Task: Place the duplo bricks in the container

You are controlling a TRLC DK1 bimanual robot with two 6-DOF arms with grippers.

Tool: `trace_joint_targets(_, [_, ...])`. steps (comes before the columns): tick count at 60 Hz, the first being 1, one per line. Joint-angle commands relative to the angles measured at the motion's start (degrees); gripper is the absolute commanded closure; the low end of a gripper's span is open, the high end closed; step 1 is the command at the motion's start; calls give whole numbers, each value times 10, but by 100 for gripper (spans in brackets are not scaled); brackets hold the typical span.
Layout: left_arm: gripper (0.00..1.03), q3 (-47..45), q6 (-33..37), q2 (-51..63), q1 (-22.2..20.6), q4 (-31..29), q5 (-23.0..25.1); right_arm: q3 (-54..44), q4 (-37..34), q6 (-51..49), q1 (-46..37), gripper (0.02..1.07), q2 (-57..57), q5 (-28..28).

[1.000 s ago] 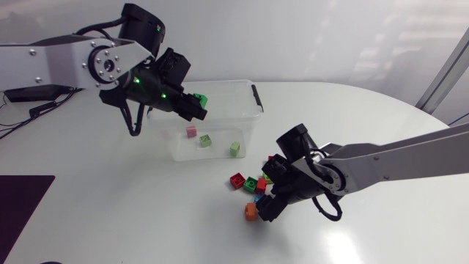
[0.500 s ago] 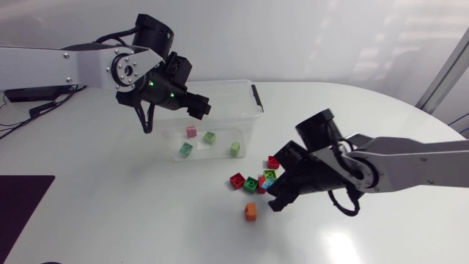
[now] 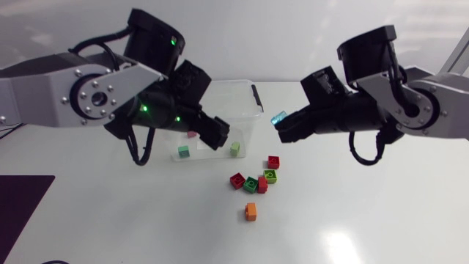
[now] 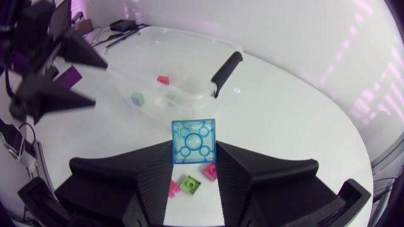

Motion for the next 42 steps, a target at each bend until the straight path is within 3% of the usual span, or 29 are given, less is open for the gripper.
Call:
trace_joint_targets(1, [15,-43,31,-11,-7,-9,-5,41,8,29,2,93,42,-2])
trace_joint_targets(26, [15,-142,65,25,-42,51,-2,260,-2,71,62,90,247,16])
trace_joint_targets(31, [15,-153,74,36,-45,70,-2,301,-21,77,66,67,281,17])
trace_joint_targets(35, [15,-157,83,47,-49,88,-2,307,-23,80,68,37,282,22])
trace_joint_targets(38, [15,-153,84,61,-52,91,-2,303,-31,84,68,22,274,26])
trace_joint_targets(42, [15,-139,84,85,-58,96,-2,278,-30,85,63,14,245,27])
